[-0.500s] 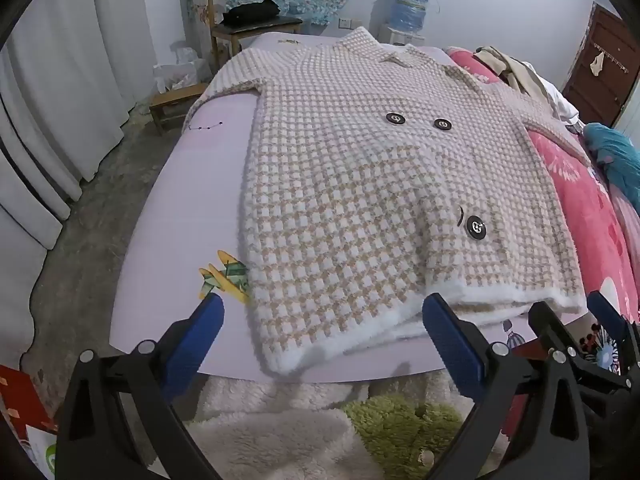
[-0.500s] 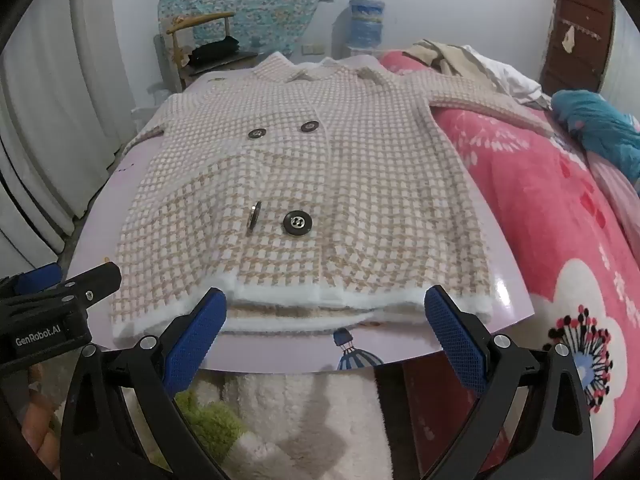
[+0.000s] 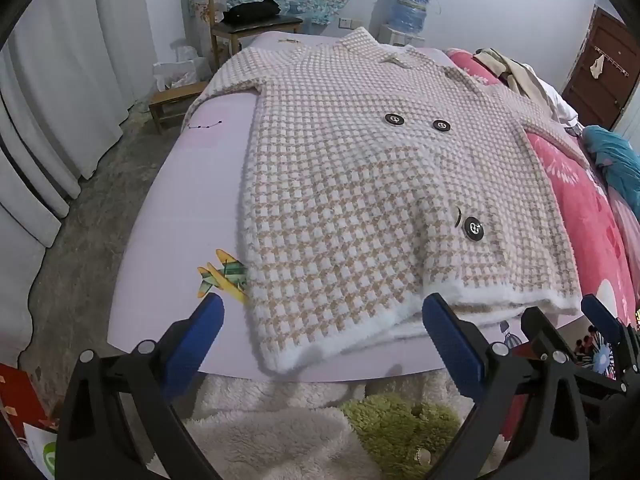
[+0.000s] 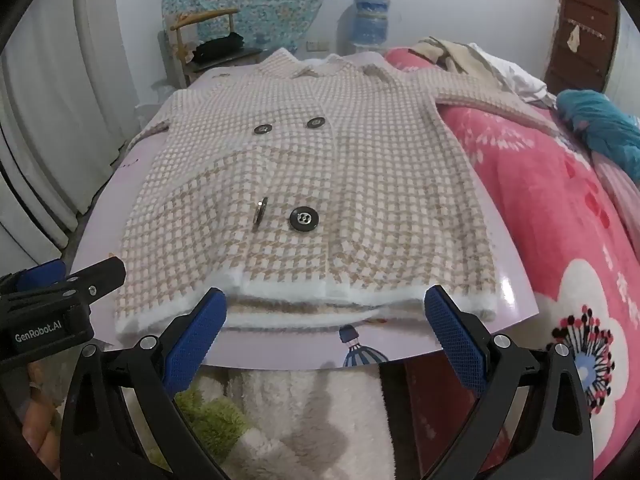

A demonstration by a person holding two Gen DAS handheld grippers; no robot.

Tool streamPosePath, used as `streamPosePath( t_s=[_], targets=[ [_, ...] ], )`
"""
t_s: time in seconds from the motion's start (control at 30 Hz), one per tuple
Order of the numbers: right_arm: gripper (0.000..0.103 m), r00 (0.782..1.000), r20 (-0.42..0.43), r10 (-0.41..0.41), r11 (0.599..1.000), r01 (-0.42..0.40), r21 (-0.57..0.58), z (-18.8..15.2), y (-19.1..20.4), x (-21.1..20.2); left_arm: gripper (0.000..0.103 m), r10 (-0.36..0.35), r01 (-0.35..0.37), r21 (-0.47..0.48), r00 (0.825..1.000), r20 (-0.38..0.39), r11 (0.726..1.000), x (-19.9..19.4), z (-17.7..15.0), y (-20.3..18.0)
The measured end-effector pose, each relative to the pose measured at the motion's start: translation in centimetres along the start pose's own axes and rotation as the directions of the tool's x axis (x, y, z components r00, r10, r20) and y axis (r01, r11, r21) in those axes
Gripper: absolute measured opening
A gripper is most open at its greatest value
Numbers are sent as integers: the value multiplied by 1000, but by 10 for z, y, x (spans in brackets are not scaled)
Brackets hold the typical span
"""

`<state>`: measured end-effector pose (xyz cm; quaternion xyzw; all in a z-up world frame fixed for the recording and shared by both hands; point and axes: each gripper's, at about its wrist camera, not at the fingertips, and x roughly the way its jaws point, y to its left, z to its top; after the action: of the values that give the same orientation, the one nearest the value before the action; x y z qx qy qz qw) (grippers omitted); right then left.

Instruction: Fold large clothes

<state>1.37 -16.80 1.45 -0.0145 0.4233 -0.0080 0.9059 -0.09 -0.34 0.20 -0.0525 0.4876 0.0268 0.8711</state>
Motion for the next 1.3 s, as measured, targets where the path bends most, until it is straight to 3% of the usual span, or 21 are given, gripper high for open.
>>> streamPosePath(
  t_s=[1.3],
  targets=[
    [95, 1000, -6, 9, 1000, -9, -9, 2, -1, -4, 98, -17, 17, -3, 1000, 5, 1000, -3, 2, 4]
  ],
)
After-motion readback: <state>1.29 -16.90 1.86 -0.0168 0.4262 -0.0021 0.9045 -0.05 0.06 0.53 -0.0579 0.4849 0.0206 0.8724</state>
